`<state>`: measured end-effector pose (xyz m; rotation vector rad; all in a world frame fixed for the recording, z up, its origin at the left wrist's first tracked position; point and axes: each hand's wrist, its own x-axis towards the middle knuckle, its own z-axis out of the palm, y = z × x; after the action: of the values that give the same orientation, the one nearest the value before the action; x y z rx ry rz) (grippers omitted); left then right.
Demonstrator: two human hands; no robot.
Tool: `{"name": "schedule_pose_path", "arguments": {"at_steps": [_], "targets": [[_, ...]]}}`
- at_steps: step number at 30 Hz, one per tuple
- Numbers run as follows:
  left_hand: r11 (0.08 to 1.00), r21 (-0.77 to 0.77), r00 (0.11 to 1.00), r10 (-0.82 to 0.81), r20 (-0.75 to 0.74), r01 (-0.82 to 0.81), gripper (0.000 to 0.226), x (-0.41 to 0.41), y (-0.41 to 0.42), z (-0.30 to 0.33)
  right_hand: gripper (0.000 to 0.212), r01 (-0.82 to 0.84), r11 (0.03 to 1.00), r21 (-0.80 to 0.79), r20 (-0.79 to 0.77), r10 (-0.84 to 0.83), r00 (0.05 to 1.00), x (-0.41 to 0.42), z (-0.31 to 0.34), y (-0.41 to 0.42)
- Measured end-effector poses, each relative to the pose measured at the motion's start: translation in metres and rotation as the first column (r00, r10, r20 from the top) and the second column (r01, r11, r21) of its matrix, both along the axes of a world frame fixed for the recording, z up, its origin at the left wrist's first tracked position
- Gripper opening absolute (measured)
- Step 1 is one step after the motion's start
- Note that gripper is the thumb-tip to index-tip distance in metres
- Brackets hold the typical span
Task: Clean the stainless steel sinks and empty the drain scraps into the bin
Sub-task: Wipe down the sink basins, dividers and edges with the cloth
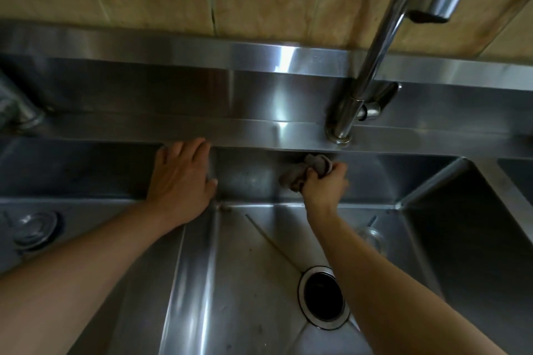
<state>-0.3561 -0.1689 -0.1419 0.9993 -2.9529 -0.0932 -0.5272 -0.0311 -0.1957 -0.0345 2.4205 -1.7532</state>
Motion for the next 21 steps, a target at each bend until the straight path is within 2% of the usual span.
{"name": "schedule_pose_path", "arguments": {"at_steps": [4, 7, 9, 13, 18, 21], "targets": [[0.999, 0.019, 0.989, -0.037, -0.143, 0.04, 0.054, 0.007, -0.007, -0.004, 0.022, -0.098, 0.995, 0.033, 0.055, 0.096, 0.994, 0.036, -0.003, -0.044], [0.999, 0.011, 0.972, -0.036, -0.231, 0.04, 0.048, 0.01, -0.01, -0.011, 0.021, -0.189, 0.982, 0.001, 0.11, 0.188, 0.976, 0.066, -0.003, -0.078], [0.999, 0.003, 0.96, -0.03, -0.277, 0.032, 0.043, 0.01, -0.012, -0.015, 0.023, -0.184, 0.983, 0.005, 0.144, 0.182, 0.973, 0.074, -0.003, -0.088], [0.999, 0.014, 0.954, -0.028, -0.298, 0.034, 0.05, 0.011, -0.014, -0.017, 0.022, -0.064, 0.998, 0.0, 0.106, 0.063, 0.992, 0.055, 0.006, -0.069], [0.998, 0.022, 0.939, -0.043, -0.341, 0.054, 0.049, 0.012, -0.015, -0.019, 0.028, 0.265, 0.964, -0.02, 0.092, -0.262, 0.961, 0.002, 0.019, -0.006], [0.997, 0.063, 0.925, -0.019, -0.379, 0.046, 0.049, 0.01, -0.013, -0.017, 0.024, 0.306, 0.951, -0.042, 0.138, -0.297, 0.945, -0.015, 0.021, 0.007]]}}
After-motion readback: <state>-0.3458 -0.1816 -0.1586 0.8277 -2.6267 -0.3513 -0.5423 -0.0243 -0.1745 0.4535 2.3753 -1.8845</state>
